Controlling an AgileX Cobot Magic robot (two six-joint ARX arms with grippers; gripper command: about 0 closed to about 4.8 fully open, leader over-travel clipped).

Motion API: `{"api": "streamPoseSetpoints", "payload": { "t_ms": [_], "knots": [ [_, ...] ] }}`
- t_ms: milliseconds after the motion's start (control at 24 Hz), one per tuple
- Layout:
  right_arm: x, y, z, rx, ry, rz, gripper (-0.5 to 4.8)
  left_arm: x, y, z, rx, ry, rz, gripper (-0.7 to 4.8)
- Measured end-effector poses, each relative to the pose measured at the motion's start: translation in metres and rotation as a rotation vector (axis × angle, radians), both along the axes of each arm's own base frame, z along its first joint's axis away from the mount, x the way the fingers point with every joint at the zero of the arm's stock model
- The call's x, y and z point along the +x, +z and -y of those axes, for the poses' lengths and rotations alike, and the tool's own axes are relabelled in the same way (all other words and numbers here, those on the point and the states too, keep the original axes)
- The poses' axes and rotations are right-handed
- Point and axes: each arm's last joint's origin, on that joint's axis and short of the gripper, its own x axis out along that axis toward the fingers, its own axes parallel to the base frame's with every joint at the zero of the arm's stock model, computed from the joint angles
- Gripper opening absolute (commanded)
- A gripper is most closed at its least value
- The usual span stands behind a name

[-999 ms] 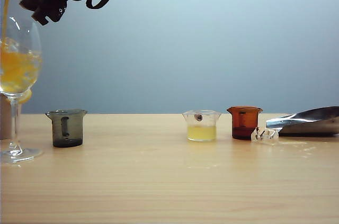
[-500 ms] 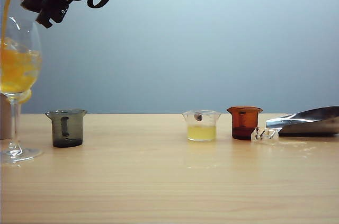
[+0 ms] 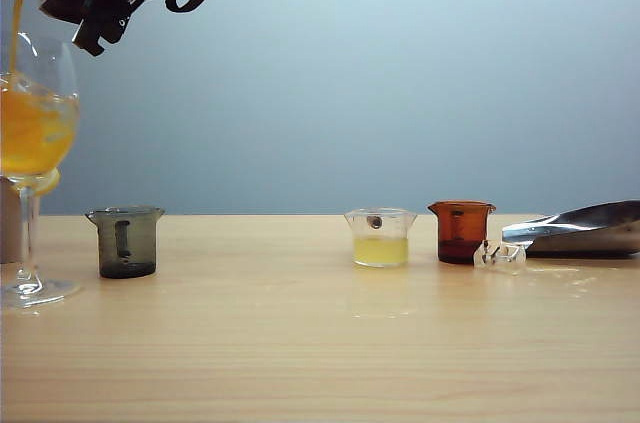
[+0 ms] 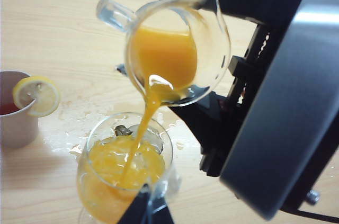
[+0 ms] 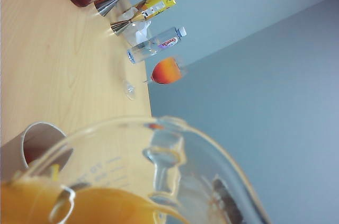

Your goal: Pick up the second measuring cup from the left, pour the orange juice inside into the goblet, and finally put the measuring cup back in its original place.

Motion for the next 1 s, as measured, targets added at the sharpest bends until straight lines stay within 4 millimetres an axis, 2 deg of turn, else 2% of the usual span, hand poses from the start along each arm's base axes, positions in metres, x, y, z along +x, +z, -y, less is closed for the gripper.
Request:
{"api": "streamPoseSetpoints", "payload": {
  "t_ms": [999],
  "knots": [
    [-0.0007,-0.0002,-0.0006,-0.066,0.0,0.124,-0.02,-0.0001,-0.0003,0.0,0.008,-0.003,-0.001,-0.06]
  ]
}}
